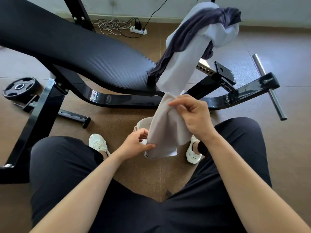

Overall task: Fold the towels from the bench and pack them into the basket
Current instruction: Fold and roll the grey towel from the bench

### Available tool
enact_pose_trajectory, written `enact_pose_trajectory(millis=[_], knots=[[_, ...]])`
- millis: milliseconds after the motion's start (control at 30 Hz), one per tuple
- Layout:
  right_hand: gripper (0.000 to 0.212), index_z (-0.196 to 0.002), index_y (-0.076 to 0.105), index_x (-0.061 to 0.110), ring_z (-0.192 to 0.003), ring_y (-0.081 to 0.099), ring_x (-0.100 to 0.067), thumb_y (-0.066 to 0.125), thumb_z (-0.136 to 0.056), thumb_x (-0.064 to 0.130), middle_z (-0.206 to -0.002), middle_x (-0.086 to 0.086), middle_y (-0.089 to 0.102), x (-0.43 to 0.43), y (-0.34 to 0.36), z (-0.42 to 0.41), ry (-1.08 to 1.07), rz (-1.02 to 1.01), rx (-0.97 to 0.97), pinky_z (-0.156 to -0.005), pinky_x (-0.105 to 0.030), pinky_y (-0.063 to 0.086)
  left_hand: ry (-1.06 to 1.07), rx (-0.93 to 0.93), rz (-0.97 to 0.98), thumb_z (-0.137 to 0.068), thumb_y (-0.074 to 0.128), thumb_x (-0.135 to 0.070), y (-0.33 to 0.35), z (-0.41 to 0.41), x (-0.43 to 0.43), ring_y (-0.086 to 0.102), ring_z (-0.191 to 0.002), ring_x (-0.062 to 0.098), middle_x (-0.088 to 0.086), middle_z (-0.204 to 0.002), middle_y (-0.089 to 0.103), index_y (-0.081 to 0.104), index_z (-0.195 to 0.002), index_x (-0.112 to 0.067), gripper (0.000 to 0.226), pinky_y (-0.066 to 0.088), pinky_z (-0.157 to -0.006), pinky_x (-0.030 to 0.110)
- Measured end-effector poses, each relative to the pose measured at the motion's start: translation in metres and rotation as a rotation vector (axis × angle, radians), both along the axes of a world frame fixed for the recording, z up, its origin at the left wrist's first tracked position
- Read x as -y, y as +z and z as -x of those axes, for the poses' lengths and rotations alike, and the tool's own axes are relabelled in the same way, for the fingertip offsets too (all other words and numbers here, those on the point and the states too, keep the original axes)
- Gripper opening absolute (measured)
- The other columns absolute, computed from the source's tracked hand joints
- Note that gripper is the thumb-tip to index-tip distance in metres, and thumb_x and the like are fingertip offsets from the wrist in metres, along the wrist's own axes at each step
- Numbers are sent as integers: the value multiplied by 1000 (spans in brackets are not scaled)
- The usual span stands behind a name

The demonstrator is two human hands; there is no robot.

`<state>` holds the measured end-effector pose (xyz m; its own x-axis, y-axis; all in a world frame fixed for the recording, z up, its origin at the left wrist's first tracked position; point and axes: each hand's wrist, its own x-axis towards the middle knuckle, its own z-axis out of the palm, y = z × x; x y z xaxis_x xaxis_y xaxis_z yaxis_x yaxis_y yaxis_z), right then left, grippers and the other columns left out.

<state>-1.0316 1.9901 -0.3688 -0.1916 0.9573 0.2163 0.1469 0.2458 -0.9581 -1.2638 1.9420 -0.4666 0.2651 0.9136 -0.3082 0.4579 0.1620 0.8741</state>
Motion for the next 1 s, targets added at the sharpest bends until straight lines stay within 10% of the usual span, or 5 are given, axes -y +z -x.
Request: enact_pose_trajectory(millis=[400,667,1000], knots=[[29,-110,76,10,-105,69,-10,53,-100,-3,-110,-5,75,-26,12,-41,-346,65,-175,-97,-25,53,96,-86,23,-98,66,-22,-9,-5,-3,61,-82,9,-3,-92,69,65,-95,-26,5,48,-72,24],[38,-113,77,18,-79,58,15,51,-95,-5,-104,8,71,-50,-18,-74,-568,191,140,-89,-10,45,560,202,57,-98,61,-14,7,12,-12,66,-102,25,4,-102,70,72,-100,-21,12,56,-98,49],[34,-113,77,22,-82,63,-9,61,-91,1,-103,6,68,-50,-35,-73,-451,330,348,-80,-18,47,673,344,-28,-99,63,-17,27,37,-19,66,-102,23,5,-107,70,67,-107,-25,12,56,-90,45]])
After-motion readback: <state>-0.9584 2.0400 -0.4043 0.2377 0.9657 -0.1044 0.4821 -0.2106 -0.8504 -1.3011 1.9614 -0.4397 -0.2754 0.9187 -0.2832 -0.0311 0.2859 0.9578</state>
